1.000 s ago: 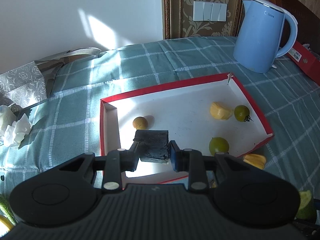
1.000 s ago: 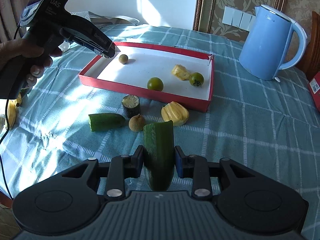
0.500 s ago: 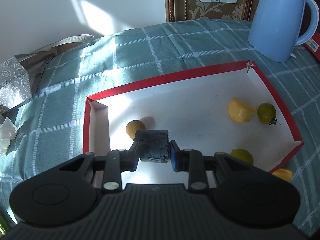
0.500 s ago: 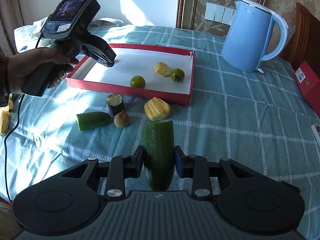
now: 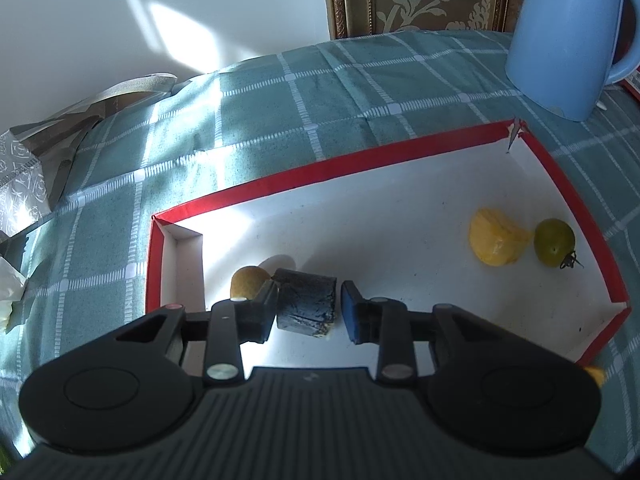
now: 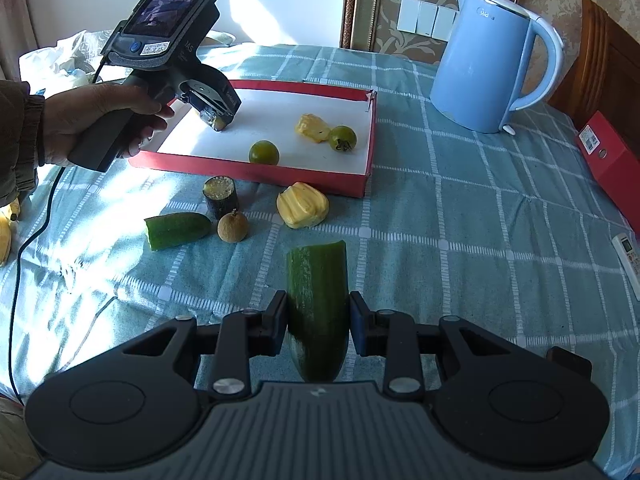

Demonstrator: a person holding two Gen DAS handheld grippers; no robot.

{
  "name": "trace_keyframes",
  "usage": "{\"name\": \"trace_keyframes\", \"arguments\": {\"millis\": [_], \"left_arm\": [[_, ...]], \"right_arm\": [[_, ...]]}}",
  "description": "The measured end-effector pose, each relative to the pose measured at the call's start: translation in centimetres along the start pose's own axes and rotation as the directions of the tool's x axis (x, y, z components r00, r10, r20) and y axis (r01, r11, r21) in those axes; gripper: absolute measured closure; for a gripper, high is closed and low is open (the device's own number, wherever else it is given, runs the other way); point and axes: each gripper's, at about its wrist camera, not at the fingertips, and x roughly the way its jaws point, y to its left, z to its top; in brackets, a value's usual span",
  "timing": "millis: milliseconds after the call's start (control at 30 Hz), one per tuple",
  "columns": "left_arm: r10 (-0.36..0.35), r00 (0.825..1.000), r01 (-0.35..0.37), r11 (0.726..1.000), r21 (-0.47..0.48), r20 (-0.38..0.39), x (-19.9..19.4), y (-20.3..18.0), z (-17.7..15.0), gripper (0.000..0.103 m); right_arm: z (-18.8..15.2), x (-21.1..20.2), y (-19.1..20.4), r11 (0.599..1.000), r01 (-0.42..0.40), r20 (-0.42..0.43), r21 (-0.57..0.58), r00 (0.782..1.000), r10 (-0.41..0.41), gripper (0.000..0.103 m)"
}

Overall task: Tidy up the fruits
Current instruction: 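Lower the dark chunk into the tray and open the left gripper while the right lifts the cucumber, then place the short cucumber piece in the tray and open the right gripper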

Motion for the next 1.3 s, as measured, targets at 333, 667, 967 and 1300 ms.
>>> {"name": "trace_keyframes", "arguments": {"millis": [333, 667, 967, 1300], "left_arm": [[0.033, 0.992, -0.041, 0.997, 0.060, 0.118, -3.8, -0.1, 0.1, 0.028], [0.011, 0.982, -0.004, 0.999, -0.036, 0.189, -12.9, 3.6, -7.6, 0.004], [0.059, 0.987, -0.032, 0.983, -0.179, 0.147, -17.6, 6.4, -14.0, 0.003], [0.138, 0.985, -0.120, 0.978, -0.171, 0.100, -20.1, 7.6, -17.1, 0.002]], "right_arm": [[1.2, 0.5, 0.3, 1.000, -0.021, 0.023, -0.007, 1.000, 0.021, 0.072], [5.8, 3.3, 0.1, 0.997, -0.070, 0.087, -0.037, 0.994, 0.072, 0.072], [13.7, 10.3, 1.5, 0.988, -0.132, 0.120, -0.081, 0.983, 0.141, 0.072], [18.7, 19.7, 4.4, 0.989, -0.099, 0.043, -0.112, 0.994, 0.105, 0.072]]}}
